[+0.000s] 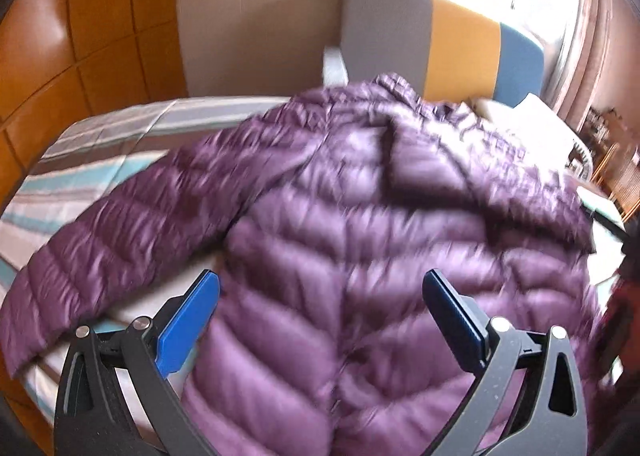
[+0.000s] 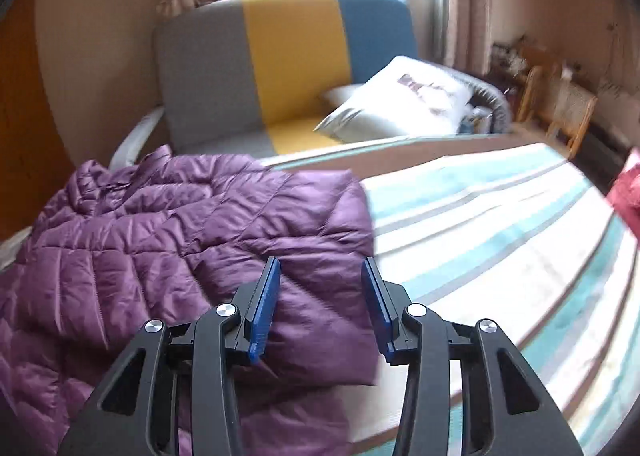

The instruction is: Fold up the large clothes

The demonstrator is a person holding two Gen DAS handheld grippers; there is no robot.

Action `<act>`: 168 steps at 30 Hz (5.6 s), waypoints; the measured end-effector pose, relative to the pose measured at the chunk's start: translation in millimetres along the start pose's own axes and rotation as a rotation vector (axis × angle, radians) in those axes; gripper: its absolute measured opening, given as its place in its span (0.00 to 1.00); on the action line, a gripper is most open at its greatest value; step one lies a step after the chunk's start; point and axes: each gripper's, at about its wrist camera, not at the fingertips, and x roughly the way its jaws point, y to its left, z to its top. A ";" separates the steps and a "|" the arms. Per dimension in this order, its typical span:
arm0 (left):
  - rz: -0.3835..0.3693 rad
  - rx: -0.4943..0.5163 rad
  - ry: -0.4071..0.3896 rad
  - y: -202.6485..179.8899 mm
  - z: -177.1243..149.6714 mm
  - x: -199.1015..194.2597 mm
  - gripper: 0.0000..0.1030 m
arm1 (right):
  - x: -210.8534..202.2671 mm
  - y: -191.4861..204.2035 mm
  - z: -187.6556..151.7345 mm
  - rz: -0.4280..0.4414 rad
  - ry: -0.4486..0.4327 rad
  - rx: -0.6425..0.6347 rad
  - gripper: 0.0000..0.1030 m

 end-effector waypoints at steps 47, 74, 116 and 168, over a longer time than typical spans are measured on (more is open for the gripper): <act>0.028 -0.032 -0.135 -41.3 38.7 39.5 0.70 | 36.3 51.3 -14.4 -0.012 0.081 -0.257 0.42; 0.042 -0.001 0.020 -47.6 29.4 67.5 0.98 | 34.1 52.7 -16.5 -0.026 0.066 -0.261 0.42; 0.322 -1.205 -0.224 296.5 -121.6 -41.1 0.44 | 34.3 54.0 -15.9 -0.035 0.059 -0.263 0.42; -0.113 0.208 -0.117 -164.6 37.9 65.3 0.07 | 35.0 53.0 -15.8 -0.025 0.060 -0.250 0.42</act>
